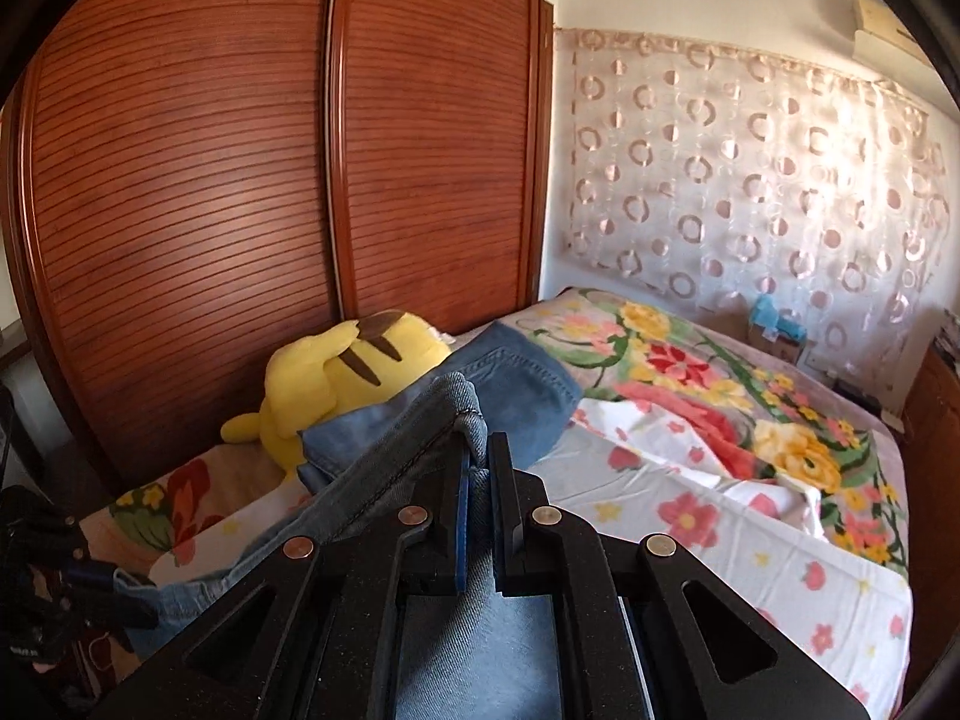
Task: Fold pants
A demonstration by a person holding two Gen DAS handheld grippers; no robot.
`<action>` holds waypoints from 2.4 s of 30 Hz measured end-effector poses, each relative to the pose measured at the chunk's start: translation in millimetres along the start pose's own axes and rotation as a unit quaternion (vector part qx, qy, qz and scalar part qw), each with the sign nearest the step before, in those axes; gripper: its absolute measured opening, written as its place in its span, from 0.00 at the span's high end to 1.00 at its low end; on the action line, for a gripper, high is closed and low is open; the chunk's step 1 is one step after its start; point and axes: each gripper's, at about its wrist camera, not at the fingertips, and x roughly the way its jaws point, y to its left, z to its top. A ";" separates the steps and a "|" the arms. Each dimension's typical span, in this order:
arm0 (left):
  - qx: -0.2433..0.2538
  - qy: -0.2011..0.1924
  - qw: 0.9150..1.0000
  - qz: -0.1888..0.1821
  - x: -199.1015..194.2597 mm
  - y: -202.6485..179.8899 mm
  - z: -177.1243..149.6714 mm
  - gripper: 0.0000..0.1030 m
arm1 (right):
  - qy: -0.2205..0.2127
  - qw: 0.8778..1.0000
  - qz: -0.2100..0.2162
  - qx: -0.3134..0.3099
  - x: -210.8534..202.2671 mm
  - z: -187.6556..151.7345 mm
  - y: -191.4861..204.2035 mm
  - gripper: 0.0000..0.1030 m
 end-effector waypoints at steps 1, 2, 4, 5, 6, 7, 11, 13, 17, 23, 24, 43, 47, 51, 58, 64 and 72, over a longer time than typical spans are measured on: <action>-0.002 0.004 1.000 0.001 1.2 2.9 -3.6 0.92 | 0.005 1.000 0.003 0.000 7.1 2.5 1.3 0.95; -0.003 0.007 1.000 0.003 2.4 4.0 -6.4 0.92 | 0.009 1.000 0.004 -0.001 11.9 4.1 2.7 0.95; -0.008 0.017 1.000 0.013 7.2 9.5 -11.7 0.92 | 0.019 1.000 0.005 -0.001 22.8 5.5 3.5 0.95; -0.011 0.022 1.000 0.015 10.1 12.1 -15.3 0.92 | 0.025 1.000 0.001 -0.001 27.0 4.7 3.6 0.95; -0.014 0.028 0.999 0.015 13.2 14.1 -18.1 0.92 | 0.035 0.999 -0.001 -0.004 33.3 4.4 5.3 0.95; -0.015 0.034 0.999 0.017 16.6 15.7 -21.7 0.92 | 0.044 0.999 -0.005 -0.008 38.0 3.2 6.4 0.95; -0.016 0.048 0.998 0.023 21.3 16.0 -34.1 0.92 | 0.071 0.997 -0.014 -0.012 48.5 4.9 5.1 0.74; -0.018 0.053 0.998 0.026 21.3 16.2 -38.5 0.92 | 0.066 0.998 -0.008 -0.007 46.2 10.6 2.8 0.62; -0.025 0.061 0.997 0.037 22.6 21.1 -44.0 0.92 | 0.056 0.998 -0.021 0.011 30.9 14.4 -18.4 0.53; -0.027 0.063 0.997 0.045 25.2 25.0 -45.4 0.92 | 0.070 0.995 -0.055 0.035 -0.5 -18.6 -48.5 0.53; -0.026 0.063 0.997 0.046 25.2 24.1 -45.2 0.91 | 0.075 0.994 -0.062 0.042 -5.4 -26.5 -53.0 0.53; 0.017 0.064 0.996 0.060 68.5 15.8 -17.8 0.64 | 0.154 0.969 -0.131 0.141 -27.9 -109.7 -63.2 0.53; 0.018 0.095 0.993 0.070 87.7 20.8 -22.5 0.64 | 0.150 0.970 -0.131 0.142 -29.6 -109.5 -59.3 0.52; 0.016 0.112 0.991 0.072 96.9 24.6 -29.1 0.64 | 0.148 0.971 -0.120 0.145 -29.7 -122.4 -67.1 0.43; 0.019 0.107 0.992 0.070 95.2 21.8 -30.2 0.80 | 0.153 0.972 -0.126 0.130 -25.3 -131.1 -71.6 0.39; 0.013 0.067 0.995 0.077 64.5 27.2 -19.1 0.81 | 0.155 0.970 -0.137 0.125 -27.7 -132.4 -71.4 0.33; 0.018 0.077 0.994 0.073 59.4 21.0 -21.9 0.77 | 0.156 0.969 -0.142 0.126 -30.8 -136.7 -73.2 0.30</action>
